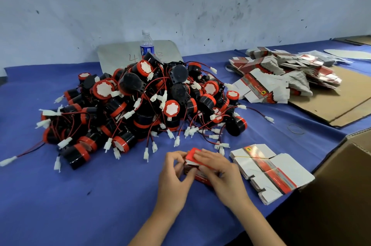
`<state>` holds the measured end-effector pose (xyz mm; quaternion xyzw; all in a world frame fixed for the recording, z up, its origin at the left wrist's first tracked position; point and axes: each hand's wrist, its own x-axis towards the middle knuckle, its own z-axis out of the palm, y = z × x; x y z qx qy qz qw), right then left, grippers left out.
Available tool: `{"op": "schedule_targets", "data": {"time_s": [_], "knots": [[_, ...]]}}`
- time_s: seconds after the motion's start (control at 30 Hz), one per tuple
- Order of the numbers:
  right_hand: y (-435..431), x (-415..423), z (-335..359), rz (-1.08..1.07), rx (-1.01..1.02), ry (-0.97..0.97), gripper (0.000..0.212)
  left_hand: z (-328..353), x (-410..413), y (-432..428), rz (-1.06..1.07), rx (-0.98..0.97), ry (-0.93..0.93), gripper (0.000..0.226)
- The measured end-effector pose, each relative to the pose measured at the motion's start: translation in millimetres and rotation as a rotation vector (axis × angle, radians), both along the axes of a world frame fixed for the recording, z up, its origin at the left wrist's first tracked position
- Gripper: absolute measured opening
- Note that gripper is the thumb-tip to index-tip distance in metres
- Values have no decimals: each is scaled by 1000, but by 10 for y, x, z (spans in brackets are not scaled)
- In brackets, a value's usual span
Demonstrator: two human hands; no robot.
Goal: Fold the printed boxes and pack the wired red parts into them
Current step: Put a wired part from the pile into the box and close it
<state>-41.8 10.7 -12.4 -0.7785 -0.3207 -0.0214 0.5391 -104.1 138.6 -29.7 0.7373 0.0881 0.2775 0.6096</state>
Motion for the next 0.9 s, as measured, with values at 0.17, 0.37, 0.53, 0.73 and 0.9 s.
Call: {"op": "schedule_targets", "data": {"time_s": [0.17, 0.37, 0.53, 0.73, 0.9], "knots": [[-26, -51, -100, -7, -26, -35, 33, 23, -13, 51, -7, -132, 28, 26], [-52, -18, -96, 28, -20, -13, 33, 37, -16, 50, -25, -68, 15, 21], [-78, -14, -112, 34, -5, -4, 34, 26, -14, 90, -70, -106, 23, 22], [-84, 0, -118, 46, -4, -23, 34, 37, -16, 148, -140, -129, 32, 23], [-97, 5, -138, 68, 46, -16, 25, 41, -39, 178, -184, -120, 43, 21]]}}
